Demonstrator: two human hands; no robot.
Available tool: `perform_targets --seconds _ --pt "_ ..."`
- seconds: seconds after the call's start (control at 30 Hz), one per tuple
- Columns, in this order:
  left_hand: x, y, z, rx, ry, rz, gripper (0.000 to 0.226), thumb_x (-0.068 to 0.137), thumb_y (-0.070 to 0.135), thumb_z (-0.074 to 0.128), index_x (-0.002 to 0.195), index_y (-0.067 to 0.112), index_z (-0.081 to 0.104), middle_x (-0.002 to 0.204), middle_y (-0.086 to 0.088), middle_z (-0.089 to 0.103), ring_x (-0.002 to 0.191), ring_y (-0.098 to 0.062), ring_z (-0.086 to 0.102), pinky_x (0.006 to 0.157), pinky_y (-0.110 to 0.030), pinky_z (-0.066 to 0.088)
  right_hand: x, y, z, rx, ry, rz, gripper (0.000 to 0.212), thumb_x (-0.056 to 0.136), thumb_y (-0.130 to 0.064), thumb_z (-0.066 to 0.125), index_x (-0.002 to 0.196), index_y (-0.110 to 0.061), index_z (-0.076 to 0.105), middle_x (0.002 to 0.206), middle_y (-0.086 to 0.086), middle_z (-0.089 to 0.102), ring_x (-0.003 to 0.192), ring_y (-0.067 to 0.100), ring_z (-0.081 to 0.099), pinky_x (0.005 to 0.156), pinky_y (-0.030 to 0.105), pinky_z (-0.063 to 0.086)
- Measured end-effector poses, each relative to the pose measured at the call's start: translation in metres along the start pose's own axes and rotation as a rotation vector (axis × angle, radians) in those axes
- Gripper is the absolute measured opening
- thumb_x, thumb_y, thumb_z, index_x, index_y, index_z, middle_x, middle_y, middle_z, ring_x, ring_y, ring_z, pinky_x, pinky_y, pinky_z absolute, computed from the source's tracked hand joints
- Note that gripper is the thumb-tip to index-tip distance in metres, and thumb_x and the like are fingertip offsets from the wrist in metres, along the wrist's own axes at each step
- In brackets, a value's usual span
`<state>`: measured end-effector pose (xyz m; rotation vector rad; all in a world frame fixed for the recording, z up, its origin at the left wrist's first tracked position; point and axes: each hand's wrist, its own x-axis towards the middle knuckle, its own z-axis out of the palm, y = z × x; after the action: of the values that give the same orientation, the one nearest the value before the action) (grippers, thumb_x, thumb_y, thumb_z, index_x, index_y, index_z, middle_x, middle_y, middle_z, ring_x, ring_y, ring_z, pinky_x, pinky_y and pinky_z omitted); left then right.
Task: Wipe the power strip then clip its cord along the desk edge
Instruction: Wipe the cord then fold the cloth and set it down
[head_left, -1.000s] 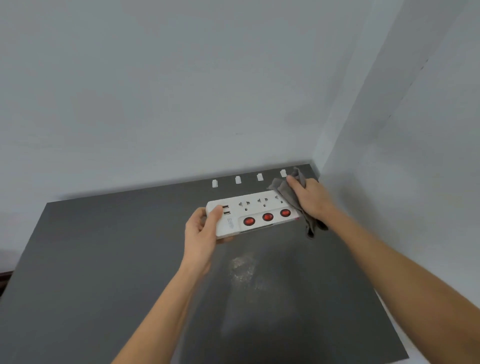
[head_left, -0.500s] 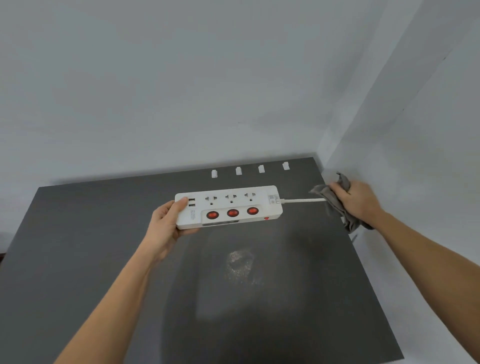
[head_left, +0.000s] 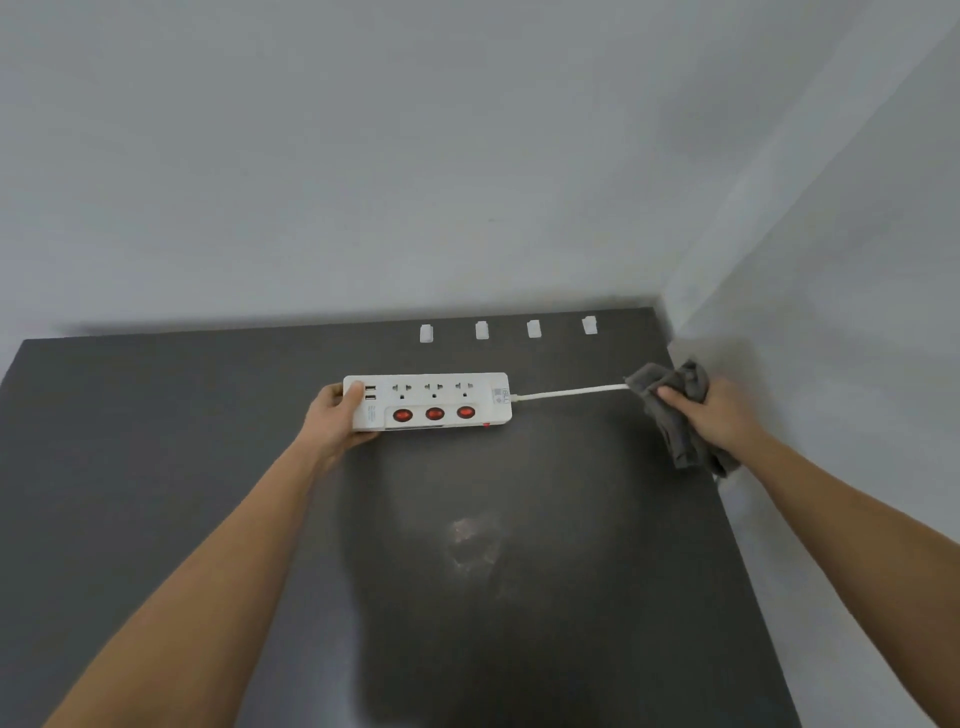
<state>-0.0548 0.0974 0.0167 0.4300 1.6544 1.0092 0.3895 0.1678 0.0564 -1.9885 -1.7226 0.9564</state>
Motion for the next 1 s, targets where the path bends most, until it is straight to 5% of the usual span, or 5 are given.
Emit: perform_targets --seconds 0.27,0.47,0.67,0.8,1.0 --pt "0.033 -0.006 0.01 0.484 0.222 0.076 0.033 0.097 0.032 0.042 0.1 0.005 0.061 0.1 -0.012 0.061 0.088 -0.025 0.054 0.077 -0.034 0.042 0.031 0.011 0.018 0.095 0.033 0.073 0.025 0.088 -0.027 0.061 0.102 -0.006 0.064 0.092 0.014 0.065 0.086 0.027 0.059 0.081 0.036 0.045" --pt "0.039 -0.008 0.018 0.559 0.304 0.088 0.044 0.096 0.032 0.048 0.128 0.002 0.047 0.129 -0.016 0.057 0.118 -0.034 0.053 0.092 -0.037 0.041 0.037 0.003 0.006 0.172 0.164 0.139 0.03 0.085 -0.037 0.062 0.093 -0.009 0.065 0.088 0.014 0.067 0.084 0.028 0.063 0.079 0.041 0.051" --pt "0.005 -0.003 0.034 0.487 0.563 0.291 0.028 0.092 0.023 0.053 0.114 0.008 0.063 0.117 -0.015 0.065 0.109 -0.032 0.061 0.09 -0.038 0.049 0.008 -0.03 -0.014 0.766 0.101 0.131 0.006 0.082 -0.019 0.068 0.088 -0.016 0.066 0.085 -0.002 0.072 0.081 0.012 0.069 0.078 0.031 0.058" --pt "-0.055 0.005 0.095 0.314 0.149 0.42 0.042 0.095 0.041 0.05 0.076 0.011 0.072 0.07 -0.006 0.071 0.071 -0.021 0.068 0.077 -0.035 0.053 -0.026 -0.049 -0.012 1.089 -0.146 0.118 0.034 0.072 -0.02 0.068 0.104 -0.01 0.065 0.087 -0.004 0.077 0.087 0.011 0.07 0.068 0.024 0.057" --pt "-0.121 0.01 0.164 0.087 -0.735 0.291 0.039 0.097 0.04 0.045 0.127 0.02 0.058 0.132 -0.001 0.061 0.124 -0.016 0.055 0.108 -0.039 0.041 -0.069 -0.058 0.004 1.375 -0.365 0.129 0.053 0.058 -0.02 0.084 0.107 -0.012 0.064 0.095 0.006 0.075 0.092 0.019 0.07 0.075 0.031 0.059"
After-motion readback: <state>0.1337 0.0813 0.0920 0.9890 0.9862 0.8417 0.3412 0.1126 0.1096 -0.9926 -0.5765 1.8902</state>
